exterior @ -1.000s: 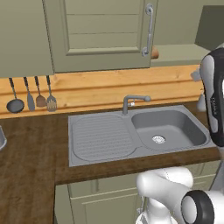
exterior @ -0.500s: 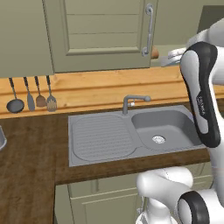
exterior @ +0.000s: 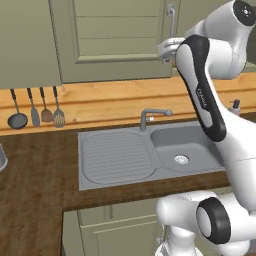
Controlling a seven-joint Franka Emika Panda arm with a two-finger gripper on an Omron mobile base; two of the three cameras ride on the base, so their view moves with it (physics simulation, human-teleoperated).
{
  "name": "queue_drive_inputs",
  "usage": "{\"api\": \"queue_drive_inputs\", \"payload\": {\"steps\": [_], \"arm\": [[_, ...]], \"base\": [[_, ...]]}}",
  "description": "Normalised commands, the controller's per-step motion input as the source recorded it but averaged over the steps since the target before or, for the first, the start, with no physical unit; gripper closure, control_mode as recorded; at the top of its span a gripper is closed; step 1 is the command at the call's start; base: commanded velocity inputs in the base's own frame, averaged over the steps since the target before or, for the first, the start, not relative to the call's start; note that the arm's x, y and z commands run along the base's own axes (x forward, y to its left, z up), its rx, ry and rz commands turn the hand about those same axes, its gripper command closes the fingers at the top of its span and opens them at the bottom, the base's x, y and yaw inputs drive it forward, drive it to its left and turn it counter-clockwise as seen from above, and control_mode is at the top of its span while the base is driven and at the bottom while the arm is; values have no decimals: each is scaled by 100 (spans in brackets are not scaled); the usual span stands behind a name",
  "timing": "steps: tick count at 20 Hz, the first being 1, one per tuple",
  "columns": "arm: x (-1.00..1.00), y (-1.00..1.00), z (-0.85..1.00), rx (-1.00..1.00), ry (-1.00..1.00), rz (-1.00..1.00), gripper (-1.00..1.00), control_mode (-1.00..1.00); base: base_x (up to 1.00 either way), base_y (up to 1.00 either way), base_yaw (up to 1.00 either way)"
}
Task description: Open the cabinet, pick up the bread from the cabinet and place it in the basket. Then move the basket to the dining counter.
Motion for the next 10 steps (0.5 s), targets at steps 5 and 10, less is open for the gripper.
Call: {"api": "queue_drive_inputs", "payload": {"steps": [5,10], "arm": [[67,0,0,0,-9,0,-100,-100],[67,-1,0,0,-8,-1,-100,-100]], "base": [[0,0,0],[0,0,0]]}}
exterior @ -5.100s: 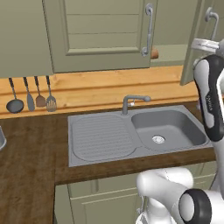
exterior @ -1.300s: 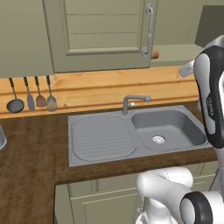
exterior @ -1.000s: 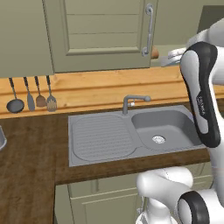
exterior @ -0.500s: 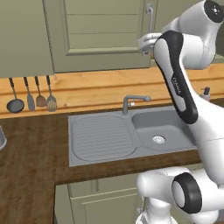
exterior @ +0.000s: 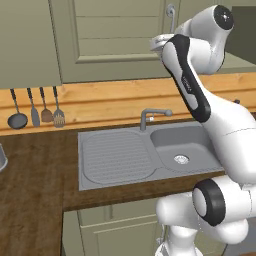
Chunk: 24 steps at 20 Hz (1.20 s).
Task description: Open the cabinet, pick up the bread from the cabinet and place it in the basket. Then move the basket to the dining counter.
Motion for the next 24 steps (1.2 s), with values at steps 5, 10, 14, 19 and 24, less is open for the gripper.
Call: {"api": "queue_drive_inputs", "payload": {"steps": [5,10,14,19,24], "arm": [[69,-8,0,0,0,-3,-100,-100],[85,-2,0,0,0,-3,-100,-100],[76,-1,-4,0,0,-1,-100,-100],[64,0,-11,0,0,0,100,-100],[-13,21,-6,0,0,0,100,-100]], "base": [[0,0,0],[0,0,0],[0,0,0],[0,0,0],[0,0,0]]}}
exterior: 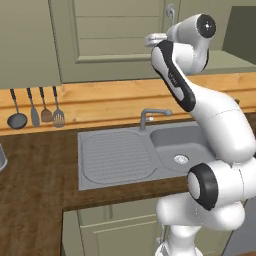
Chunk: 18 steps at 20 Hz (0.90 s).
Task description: Open the cabinet, pick up the bread from the cabinet and place it in the basket. Then move the basket to the dining counter.
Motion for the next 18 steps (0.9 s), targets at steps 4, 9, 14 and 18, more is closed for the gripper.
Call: {"api": "queue_drive_inputs", "payload": {"steps": [4,9,14,18], "arm": [[-100,51,0,0,8,0,100,-100],[-100,48,0,0,13,2,100,-100],[-100,58,0,0,12,4,100,-100],[-100,41,0,0,9,2,-100,-100]], "base": [[0,0,0],[0,0,0],[0,0,0],[0,0,0]]}}
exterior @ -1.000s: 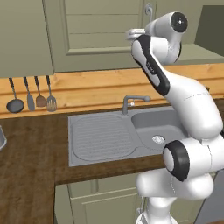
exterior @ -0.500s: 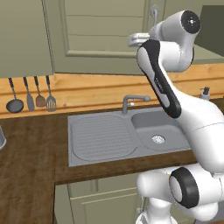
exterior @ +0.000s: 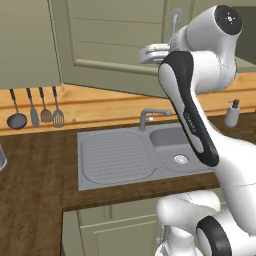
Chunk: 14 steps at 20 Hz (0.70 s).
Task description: Open the cabinet, pick up the bread from the cabinet and place it in the basket. Then move the basket to the dining counter.
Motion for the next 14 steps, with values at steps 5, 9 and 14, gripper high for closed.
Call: {"api": "queue_drive_inputs", "payload": {"steps": [5,9,14], "arm": [[-76,-59,6,7,-5,0,-100,-100],[-20,-100,3,16,-3,0,-100,-100],[60,-100,0,13,9,0,-100,-100]], "base": [[0,0,0],[0,0,0],[0,0,0]]}}
